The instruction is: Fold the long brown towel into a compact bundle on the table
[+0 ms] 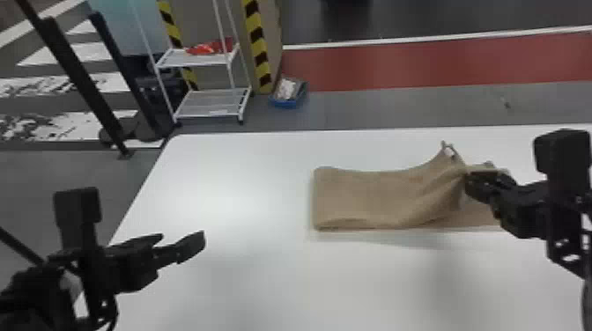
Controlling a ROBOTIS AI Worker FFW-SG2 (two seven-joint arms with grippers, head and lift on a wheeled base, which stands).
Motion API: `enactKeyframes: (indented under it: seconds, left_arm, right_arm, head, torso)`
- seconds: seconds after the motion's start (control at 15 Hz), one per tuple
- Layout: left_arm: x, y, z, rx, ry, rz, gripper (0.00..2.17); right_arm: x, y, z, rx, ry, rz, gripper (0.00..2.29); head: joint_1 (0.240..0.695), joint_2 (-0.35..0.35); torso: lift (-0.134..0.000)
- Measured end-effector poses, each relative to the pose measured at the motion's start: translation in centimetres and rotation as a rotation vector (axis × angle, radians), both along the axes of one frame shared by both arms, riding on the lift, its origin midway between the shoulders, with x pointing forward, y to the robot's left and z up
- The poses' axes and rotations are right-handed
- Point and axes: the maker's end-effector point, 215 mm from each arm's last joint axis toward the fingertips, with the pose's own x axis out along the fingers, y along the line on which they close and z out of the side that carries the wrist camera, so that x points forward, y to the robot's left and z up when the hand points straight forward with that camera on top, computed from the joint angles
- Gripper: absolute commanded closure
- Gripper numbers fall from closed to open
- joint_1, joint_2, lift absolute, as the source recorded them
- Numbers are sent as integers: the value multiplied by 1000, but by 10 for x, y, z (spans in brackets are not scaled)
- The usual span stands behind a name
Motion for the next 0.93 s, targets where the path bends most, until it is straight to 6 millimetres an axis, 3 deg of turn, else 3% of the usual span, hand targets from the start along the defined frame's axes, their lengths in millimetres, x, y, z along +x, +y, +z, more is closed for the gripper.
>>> enactKeyframes:
  seconds: [0.13,0.2,0.33,0.47,0.6,0.8,0.93]
  left_arm:
    - [-1,-1,0,-3,0,1,87]
    - [-2,-1,-1,-5,2,2,87]
    - [-4,-1,-2,-7,5,4,87]
    - [-5,-5,-1,-12,1,2,87]
    - [-6,-10,-2,-19,1,-1,87]
    - [-9,-14,-3,-23,4,-3,87]
    - [-10,-12,-4,-20,6,1,87]
  right_arm:
    - [-2,-4,4,17,2,-8,1015]
    - [-3,-10,16,25,-8,-24,1015]
    - [-6,-31,37,46,-24,-68,1011]
    - [-8,-66,45,74,-28,-133,1015]
    - [-10,-86,32,86,-7,-169,1015]
    - [-5,-89,8,89,30,-173,1015]
    - [2,-87,8,106,38,-168,1015]
  head:
    - [695,166]
    - [695,160]
    - [695,143]
    - [695,95]
    - [695,65]
    - [695,51]
    - [695,51]
  torso:
    - [-123]
    - [-123]
    - [-123]
    - [-123]
    - [-123]
    - [-123]
    - [-123]
